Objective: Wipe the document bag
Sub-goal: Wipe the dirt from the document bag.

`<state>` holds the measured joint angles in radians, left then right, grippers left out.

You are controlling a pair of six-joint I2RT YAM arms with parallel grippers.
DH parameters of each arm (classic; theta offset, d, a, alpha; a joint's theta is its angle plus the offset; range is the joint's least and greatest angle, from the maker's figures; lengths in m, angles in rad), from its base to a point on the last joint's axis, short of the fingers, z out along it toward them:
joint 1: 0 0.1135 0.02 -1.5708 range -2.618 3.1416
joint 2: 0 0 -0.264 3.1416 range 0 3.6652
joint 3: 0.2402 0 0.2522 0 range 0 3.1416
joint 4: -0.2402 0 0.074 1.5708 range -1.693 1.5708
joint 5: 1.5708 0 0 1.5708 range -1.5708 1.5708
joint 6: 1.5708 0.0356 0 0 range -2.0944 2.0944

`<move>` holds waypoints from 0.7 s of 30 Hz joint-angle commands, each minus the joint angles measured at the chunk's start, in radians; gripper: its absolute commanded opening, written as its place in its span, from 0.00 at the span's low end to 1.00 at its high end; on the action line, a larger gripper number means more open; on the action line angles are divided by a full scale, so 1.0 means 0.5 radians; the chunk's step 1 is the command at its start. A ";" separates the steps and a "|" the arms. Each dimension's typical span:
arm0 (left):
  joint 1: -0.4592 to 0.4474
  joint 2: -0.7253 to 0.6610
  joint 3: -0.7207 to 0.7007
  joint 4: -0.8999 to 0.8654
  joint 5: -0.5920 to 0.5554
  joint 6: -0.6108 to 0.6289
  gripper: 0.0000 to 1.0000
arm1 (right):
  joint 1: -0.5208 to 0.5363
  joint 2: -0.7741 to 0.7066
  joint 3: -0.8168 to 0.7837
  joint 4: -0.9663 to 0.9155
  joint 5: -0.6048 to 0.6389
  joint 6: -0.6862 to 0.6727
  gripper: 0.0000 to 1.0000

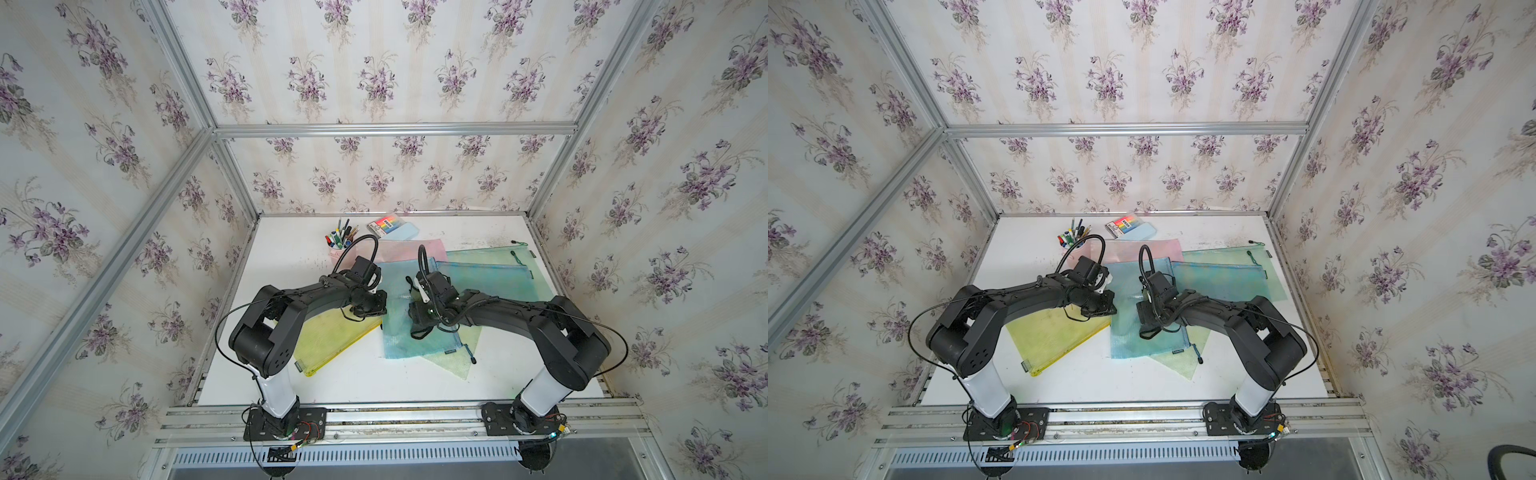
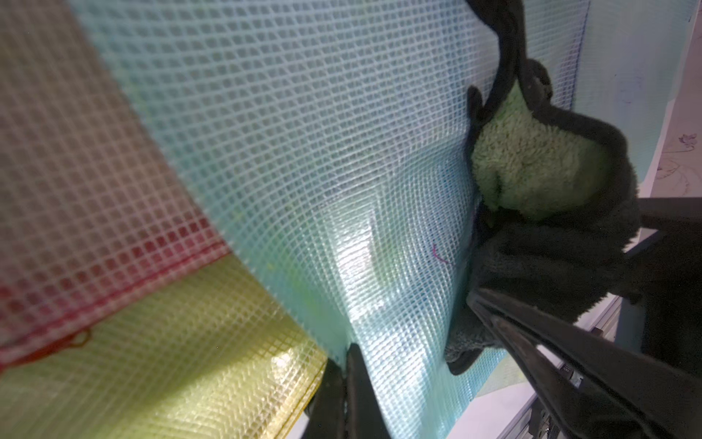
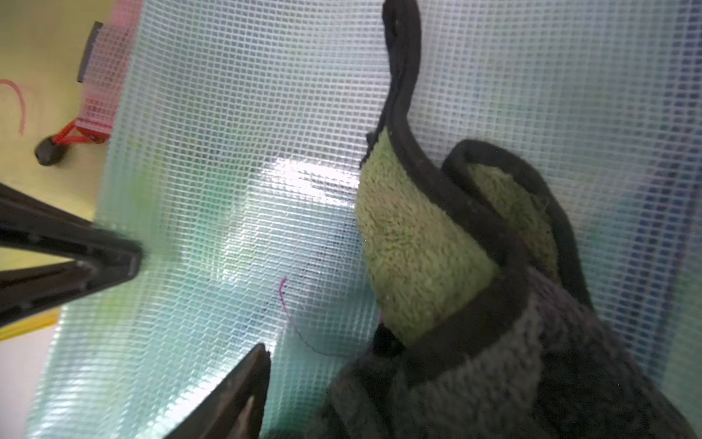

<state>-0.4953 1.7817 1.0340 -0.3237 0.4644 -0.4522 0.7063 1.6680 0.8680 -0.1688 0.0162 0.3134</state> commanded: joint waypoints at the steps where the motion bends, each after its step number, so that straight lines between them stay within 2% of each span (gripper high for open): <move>1: 0.002 -0.034 -0.007 -0.027 -0.039 0.050 0.00 | -0.009 0.015 -0.022 -0.458 0.196 -0.006 0.75; 4: 0.003 -0.062 -0.012 -0.051 -0.053 0.079 0.00 | -0.006 0.030 0.006 -0.543 0.252 0.049 0.78; 9: 0.004 -0.054 0.016 -0.049 0.010 0.106 0.00 | -0.007 -0.156 0.020 -0.442 0.044 0.093 0.83; 14: 0.003 -0.016 0.086 -0.138 0.035 0.219 0.00 | -0.006 -0.293 0.090 -0.548 0.133 -0.075 0.93; 21: 0.002 0.073 0.200 -0.248 0.042 0.321 0.00 | -0.009 -0.175 0.091 -0.650 0.222 -0.221 0.93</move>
<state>-0.4950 1.8107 1.1206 -0.4175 0.4736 -0.3302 0.7006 1.5658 0.9169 -0.4484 0.0952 0.2443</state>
